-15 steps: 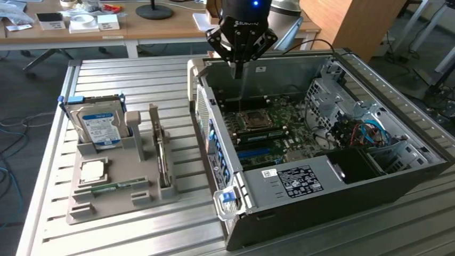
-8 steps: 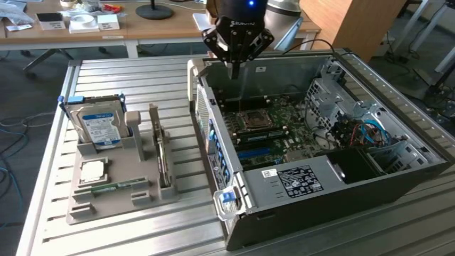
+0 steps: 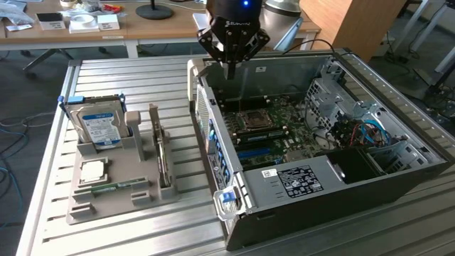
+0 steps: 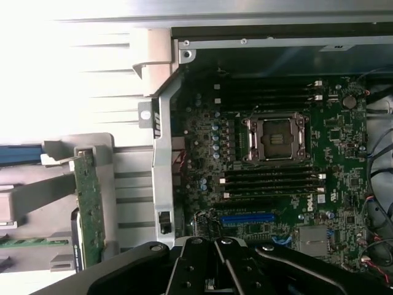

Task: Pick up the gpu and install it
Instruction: 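Reach for the gpu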

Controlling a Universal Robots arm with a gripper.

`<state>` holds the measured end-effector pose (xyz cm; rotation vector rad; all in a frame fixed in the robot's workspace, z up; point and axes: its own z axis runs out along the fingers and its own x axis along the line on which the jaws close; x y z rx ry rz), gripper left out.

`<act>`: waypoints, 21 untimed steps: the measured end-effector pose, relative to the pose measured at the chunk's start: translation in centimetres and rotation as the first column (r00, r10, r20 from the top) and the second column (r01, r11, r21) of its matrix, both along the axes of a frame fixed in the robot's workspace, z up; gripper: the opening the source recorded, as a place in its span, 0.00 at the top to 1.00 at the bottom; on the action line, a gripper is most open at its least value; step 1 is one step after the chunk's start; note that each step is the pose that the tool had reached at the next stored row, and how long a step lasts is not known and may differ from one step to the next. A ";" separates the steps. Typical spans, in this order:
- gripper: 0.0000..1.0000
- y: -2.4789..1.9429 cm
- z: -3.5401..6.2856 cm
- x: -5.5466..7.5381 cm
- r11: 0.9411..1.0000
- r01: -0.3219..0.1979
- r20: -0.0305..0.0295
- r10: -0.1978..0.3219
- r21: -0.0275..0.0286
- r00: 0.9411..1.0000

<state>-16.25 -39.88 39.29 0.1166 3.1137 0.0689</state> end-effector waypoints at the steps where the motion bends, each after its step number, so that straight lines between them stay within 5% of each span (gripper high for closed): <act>1: 0.89 0.00 0.00 -0.1 1.000 0.000 0.000 0.000 0.000 1.000; 21: 0.89 0.00 -0.02 -2.5 1.000 0.000 0.000 0.000 0.000 1.000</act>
